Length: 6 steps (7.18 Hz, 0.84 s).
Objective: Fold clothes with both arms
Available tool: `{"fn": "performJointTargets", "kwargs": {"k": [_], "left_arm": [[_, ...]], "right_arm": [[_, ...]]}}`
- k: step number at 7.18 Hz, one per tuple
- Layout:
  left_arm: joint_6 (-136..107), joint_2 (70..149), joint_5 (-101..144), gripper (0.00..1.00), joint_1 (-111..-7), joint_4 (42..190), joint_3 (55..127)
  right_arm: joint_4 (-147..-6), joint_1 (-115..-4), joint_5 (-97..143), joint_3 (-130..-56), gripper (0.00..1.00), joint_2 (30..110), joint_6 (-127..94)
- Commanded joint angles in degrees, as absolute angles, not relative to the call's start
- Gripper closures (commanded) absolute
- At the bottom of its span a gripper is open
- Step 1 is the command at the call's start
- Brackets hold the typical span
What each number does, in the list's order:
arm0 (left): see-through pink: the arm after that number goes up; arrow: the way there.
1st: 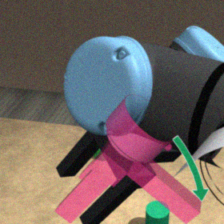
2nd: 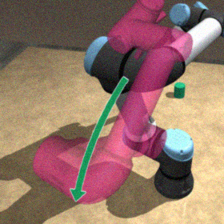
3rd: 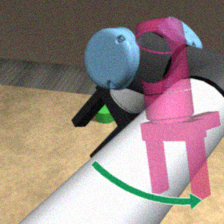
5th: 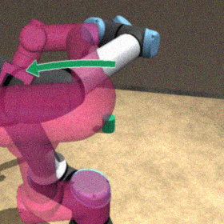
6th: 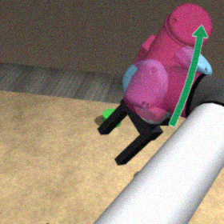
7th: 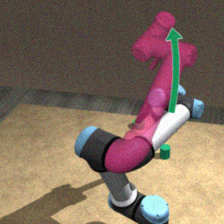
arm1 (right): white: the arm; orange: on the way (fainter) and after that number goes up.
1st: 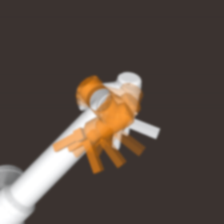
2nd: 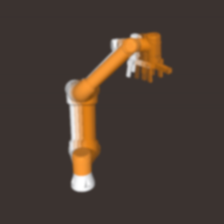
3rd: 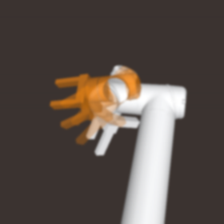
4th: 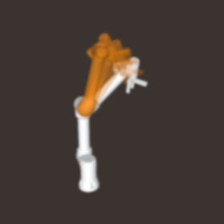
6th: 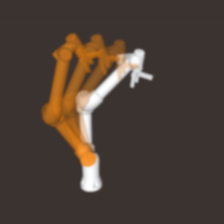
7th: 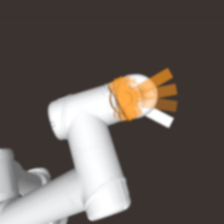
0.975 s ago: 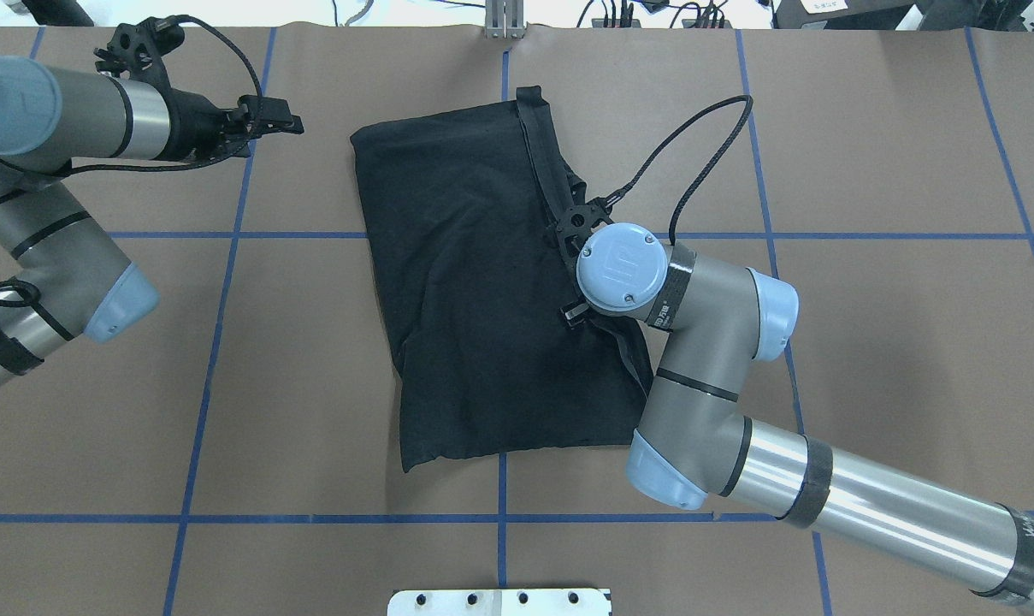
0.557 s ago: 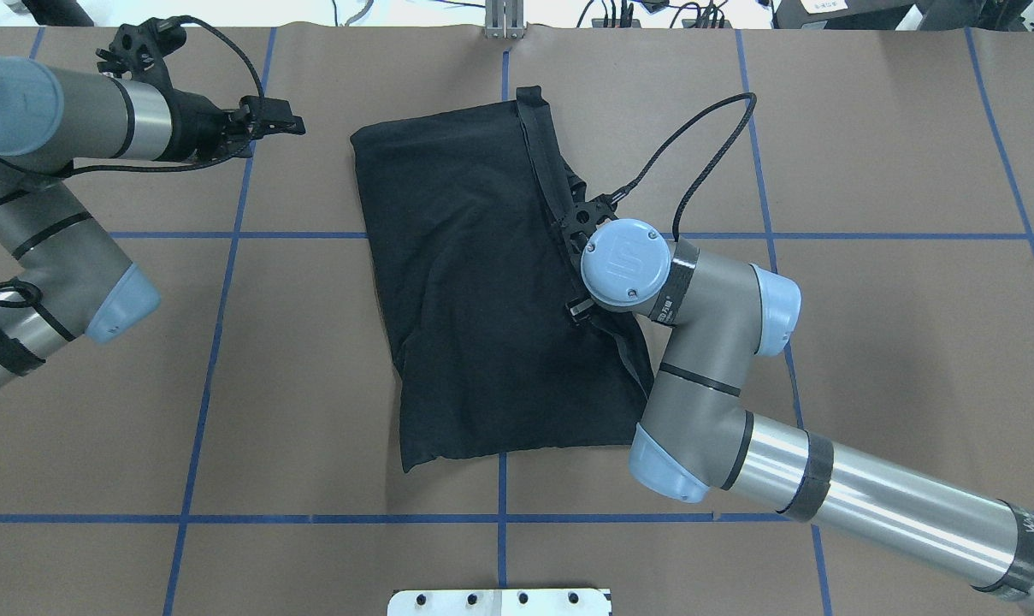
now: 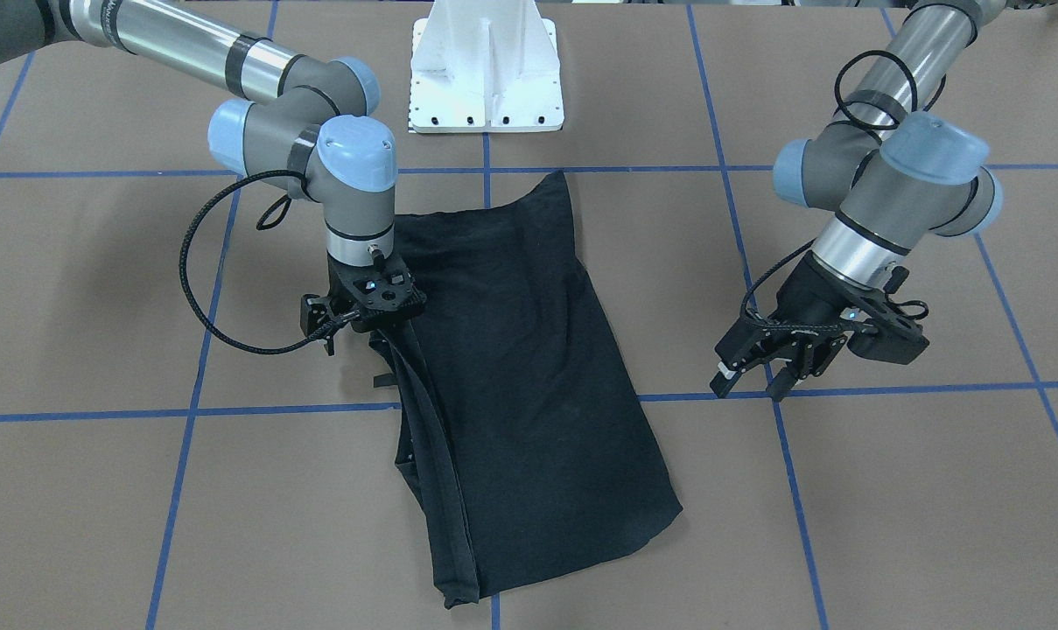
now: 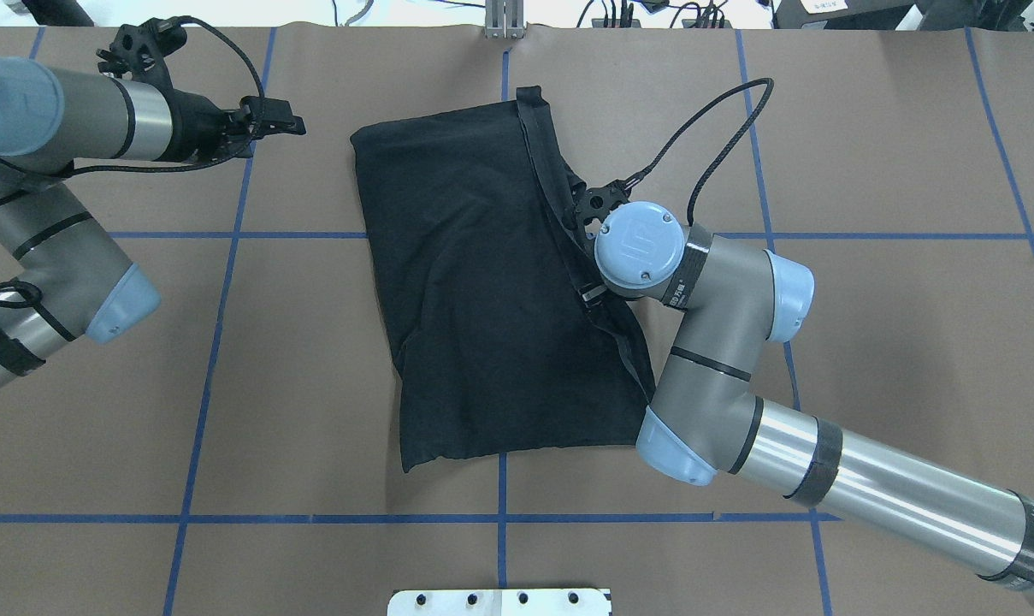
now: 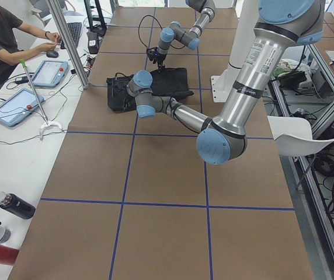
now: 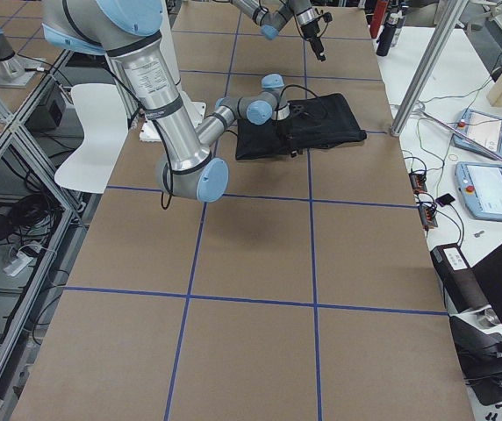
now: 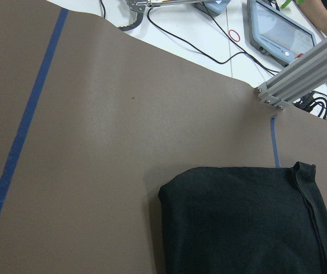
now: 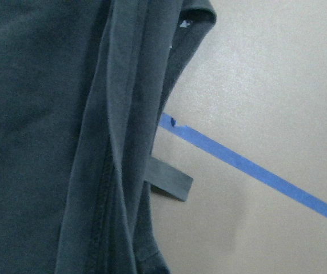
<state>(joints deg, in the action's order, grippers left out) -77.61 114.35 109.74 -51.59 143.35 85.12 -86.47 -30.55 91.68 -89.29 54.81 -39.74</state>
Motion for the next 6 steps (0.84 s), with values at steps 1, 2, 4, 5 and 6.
{"fn": "performJointTargets", "kwargs": {"k": [1,2,4,5,6], "left_arm": [[-77.61,114.26,109.69,0.0,-51.59,143.35,85.08],[-77.61,114.26,109.69,0.0,-51.59,143.35,84.99],[-77.61,114.35,109.78,0.0,-51.59,143.35,84.81],[-77.61,114.35,109.69,0.0,-51.59,143.35,84.81],[-77.61,114.35,109.69,0.0,-51.59,143.35,84.81]], "right_arm": [[-86.4,-29.45,91.76,-89.38,0.01,54.23,-39.99],[-86.4,-29.1,91.76,-89.73,0.01,54.23,-40.08],[-86.4,-28.39,91.76,-89.91,0.01,54.23,-40.08],[-86.4,-28.04,91.76,-89.91,0.01,54.23,-40.08],[-86.4,-27.95,91.76,-89.83,0.01,54.23,-40.08]]}}
